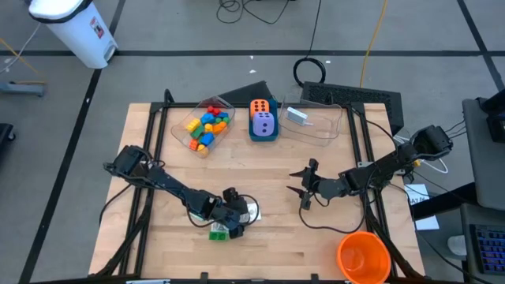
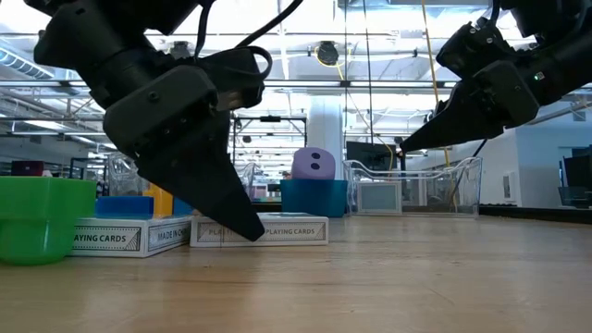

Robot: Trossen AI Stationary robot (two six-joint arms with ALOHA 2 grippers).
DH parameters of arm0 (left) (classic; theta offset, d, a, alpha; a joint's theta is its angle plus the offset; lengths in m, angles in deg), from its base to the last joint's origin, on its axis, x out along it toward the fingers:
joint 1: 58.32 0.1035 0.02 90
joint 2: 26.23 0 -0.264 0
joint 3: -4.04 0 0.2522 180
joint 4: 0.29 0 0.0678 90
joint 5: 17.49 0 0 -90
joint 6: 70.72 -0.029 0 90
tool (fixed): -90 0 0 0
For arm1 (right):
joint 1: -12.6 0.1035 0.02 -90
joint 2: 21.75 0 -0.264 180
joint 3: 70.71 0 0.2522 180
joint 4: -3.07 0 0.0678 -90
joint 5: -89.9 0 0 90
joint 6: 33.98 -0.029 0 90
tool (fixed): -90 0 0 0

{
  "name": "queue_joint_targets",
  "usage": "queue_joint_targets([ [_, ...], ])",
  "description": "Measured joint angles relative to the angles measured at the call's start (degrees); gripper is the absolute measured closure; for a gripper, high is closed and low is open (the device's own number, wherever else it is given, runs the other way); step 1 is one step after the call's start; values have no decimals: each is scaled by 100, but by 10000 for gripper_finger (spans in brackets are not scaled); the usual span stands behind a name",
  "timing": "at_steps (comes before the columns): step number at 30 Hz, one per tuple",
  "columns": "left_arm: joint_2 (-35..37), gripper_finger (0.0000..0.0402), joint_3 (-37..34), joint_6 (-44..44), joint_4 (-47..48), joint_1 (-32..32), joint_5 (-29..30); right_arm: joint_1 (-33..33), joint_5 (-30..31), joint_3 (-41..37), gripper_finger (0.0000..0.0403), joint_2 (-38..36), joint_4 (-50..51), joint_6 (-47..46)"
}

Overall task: Pick & Place Toys
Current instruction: Put the brown playing cards into the right transparent bin

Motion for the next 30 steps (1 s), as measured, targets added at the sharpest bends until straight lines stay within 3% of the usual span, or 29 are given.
queue_joint_targets([
  [8, 9, 9, 2, 41, 230, 68, -14, 1, 0, 0, 193, 0, -11, 0],
  [16, 11, 102, 2, -311, 207, 129, 22, 1, 0, 0, 193, 0, -17, 0],
  [22, 28, 103, -15, -862, -351, 249, -187, 1, -6, 0, 193, 0, -166, 117],
  [25, 266, 103, -16, -1041, -289, 413, -444, 1, -430, 0, 193, 0, -500, 397],
  [30, 836, 91, -15, -1077, 289, 945, -1129, 57, -1728, 0, 193, -1, -1456, 1037],
])
